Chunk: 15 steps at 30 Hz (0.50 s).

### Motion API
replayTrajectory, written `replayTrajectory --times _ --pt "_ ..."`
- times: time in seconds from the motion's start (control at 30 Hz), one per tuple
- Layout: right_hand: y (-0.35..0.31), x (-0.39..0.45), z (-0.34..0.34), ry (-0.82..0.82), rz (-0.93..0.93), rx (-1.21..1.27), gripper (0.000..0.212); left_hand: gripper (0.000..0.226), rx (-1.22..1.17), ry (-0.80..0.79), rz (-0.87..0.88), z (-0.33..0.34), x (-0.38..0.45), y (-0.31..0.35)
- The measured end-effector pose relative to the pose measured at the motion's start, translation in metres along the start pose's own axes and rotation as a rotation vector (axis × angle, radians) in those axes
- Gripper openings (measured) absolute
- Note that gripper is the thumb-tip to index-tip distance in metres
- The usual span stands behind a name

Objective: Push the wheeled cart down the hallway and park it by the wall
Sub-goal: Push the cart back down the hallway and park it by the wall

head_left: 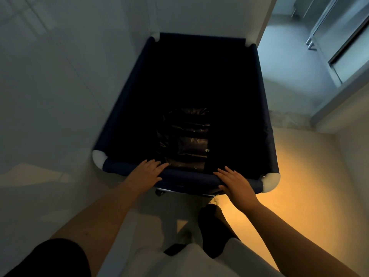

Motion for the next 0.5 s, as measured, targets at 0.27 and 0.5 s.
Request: replayTrajectory --times 0.27,0.5 --pt "-0.0016 0.0015 0.0009 0.012 0.005 0.002 0.045 0.058 -0.015 0.007 0.005 0.0014 0.0003 -0.0033" --pt "0.0009 -0.0002 0.0021 0.031 -0.007 -0.017 0.044 0.058 0.006 0.003 0.002 0.0016 -0.0011 -0.0015"
Point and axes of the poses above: each hand's wrist, its own x-axis towards the middle knuckle, its own z-axis out of the palm, y = z × x, the point moved 7 cm from there along x, towards the middle knuckle, and after that the axes turned 4 degrees about z, right-handed, at the moved point
